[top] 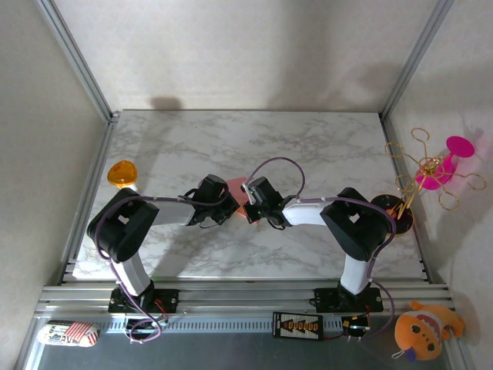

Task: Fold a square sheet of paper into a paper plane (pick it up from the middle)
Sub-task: Third fold the triangle at the center of the table.

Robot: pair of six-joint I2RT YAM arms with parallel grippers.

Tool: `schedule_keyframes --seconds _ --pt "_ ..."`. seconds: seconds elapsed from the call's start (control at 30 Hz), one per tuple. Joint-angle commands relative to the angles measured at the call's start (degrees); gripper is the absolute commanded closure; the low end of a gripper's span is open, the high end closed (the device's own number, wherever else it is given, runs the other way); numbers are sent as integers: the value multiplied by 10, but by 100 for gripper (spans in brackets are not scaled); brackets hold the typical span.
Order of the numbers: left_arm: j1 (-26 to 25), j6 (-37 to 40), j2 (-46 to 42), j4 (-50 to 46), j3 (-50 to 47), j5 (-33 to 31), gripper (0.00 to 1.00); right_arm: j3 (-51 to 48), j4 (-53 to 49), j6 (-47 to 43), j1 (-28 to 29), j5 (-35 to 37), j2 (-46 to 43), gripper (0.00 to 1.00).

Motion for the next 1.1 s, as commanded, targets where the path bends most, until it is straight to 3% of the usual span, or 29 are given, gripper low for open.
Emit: schedule_keyframes --seconds 0.0,0.67,0.83,1.07 --pt "-6 -9 -13 0 -11 -14 98 5 -25 9 -3 8 23 92" --pt "-6 -3 4 -29 -14 -34 98 12 -26 18 -3 3 0 87" --pt "-6 -3 10 -40 -15 -38 98 12 -38 40 -15 -11 -50 75" --pt "-6 -2 14 -44 -13 -39 99 -3 -79 44 -51 -99 -111 65"
